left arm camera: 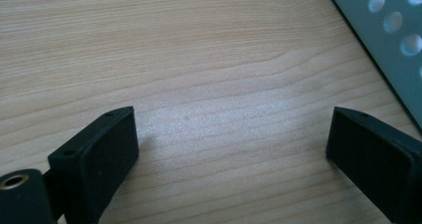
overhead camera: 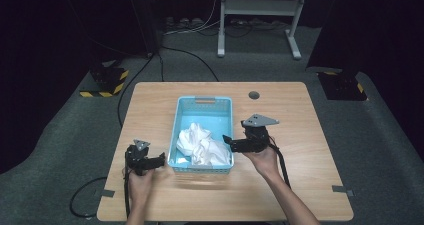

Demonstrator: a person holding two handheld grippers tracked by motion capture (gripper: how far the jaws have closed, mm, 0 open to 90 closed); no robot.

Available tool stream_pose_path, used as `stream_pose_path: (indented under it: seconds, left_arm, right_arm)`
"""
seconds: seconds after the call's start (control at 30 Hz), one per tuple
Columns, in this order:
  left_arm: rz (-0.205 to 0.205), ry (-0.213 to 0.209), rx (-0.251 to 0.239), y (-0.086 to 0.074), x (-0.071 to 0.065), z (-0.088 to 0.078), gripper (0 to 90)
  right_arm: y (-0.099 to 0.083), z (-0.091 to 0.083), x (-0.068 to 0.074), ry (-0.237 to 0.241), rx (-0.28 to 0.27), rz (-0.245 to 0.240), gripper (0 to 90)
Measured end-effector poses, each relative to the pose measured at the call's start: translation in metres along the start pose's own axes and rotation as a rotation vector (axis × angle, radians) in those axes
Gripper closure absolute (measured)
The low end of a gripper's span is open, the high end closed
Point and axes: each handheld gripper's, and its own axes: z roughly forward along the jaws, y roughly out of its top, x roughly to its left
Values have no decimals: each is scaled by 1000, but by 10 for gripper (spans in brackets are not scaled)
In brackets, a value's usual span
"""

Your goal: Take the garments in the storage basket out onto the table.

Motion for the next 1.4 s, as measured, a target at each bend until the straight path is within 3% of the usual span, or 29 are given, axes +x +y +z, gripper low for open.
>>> stream_pose_path:
  seconds: [1.4]
  left_arm:
    - [-1,0,0,0,0,0,64]
  right_arm:
    - [-8,26,23,85,71,-43,137]
